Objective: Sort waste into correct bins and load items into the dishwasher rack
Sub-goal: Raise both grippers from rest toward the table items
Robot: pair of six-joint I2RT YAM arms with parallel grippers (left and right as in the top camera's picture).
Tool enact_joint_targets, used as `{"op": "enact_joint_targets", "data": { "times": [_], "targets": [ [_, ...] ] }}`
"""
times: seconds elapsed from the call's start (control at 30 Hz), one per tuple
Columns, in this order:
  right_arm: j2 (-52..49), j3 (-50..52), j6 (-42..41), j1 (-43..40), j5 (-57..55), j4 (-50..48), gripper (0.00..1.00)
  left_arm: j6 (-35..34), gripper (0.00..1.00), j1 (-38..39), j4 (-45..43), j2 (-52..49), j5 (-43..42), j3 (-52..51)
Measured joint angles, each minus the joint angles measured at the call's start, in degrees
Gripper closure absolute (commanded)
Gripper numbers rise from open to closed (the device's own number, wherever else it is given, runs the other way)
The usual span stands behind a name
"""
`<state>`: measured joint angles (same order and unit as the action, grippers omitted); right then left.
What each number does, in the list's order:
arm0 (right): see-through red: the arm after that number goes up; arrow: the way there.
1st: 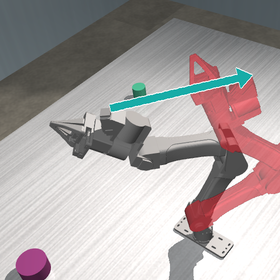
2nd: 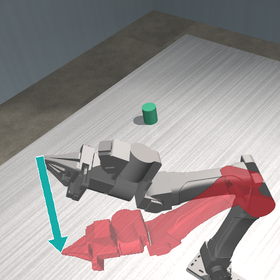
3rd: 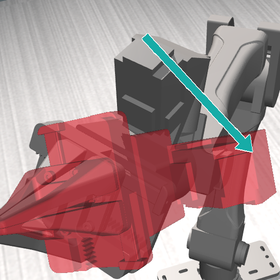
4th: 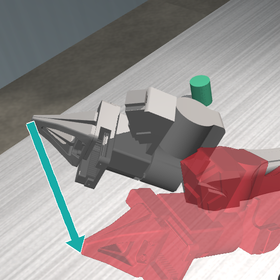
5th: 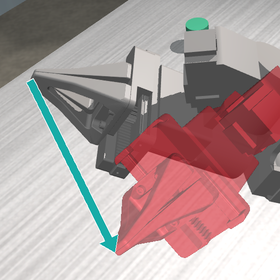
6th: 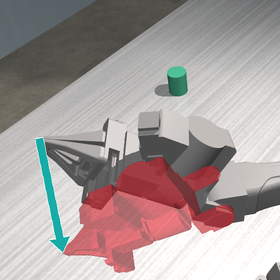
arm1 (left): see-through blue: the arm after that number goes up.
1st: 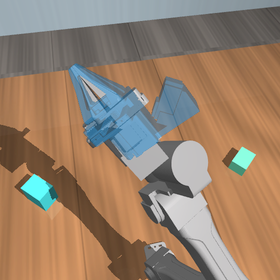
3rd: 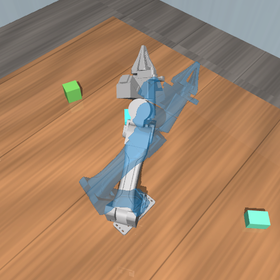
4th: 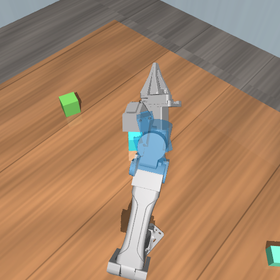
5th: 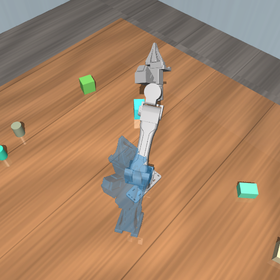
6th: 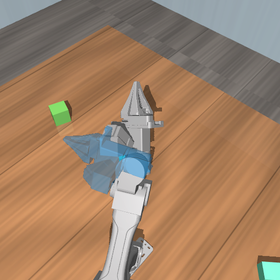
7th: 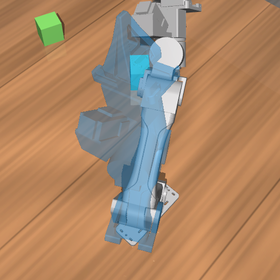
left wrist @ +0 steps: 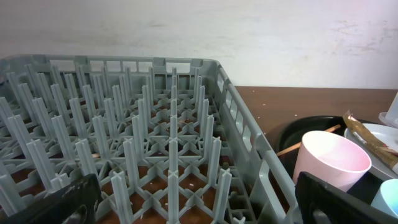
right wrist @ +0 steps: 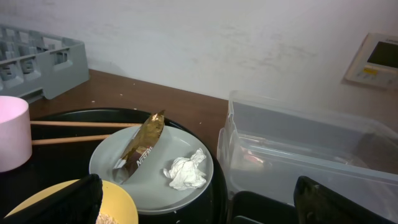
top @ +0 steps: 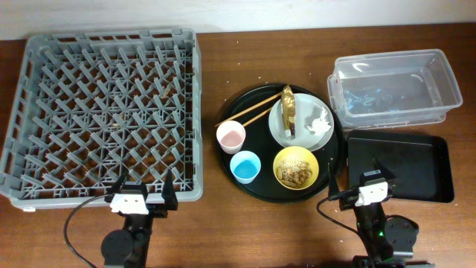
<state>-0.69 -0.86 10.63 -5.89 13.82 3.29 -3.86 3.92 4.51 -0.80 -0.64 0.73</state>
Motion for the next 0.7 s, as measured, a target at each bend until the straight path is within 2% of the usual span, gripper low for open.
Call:
{"op": "enact_joint_targets", "data": {
  "times": [0.57,0.63,0.7],
  "targets": [
    [0.00,0.02,-0.02,0.00,0.52,-0.24,0.01,0.02,0.01,0.00,-1.40,0.00,-0.59,0.00],
    [0.00,0.09,-0.57,0.00,3.37,-2.62,0.01,0.00,0.01,0.00,-4.28,-0.04,-1.60,-0.09],
    [0.00,-0.02,-4.74,0.00,4.59,-3.65,0.01,0.02,0.01,0.00,-9.35,-0.11,-2.19,-0.07]
  ]
}}
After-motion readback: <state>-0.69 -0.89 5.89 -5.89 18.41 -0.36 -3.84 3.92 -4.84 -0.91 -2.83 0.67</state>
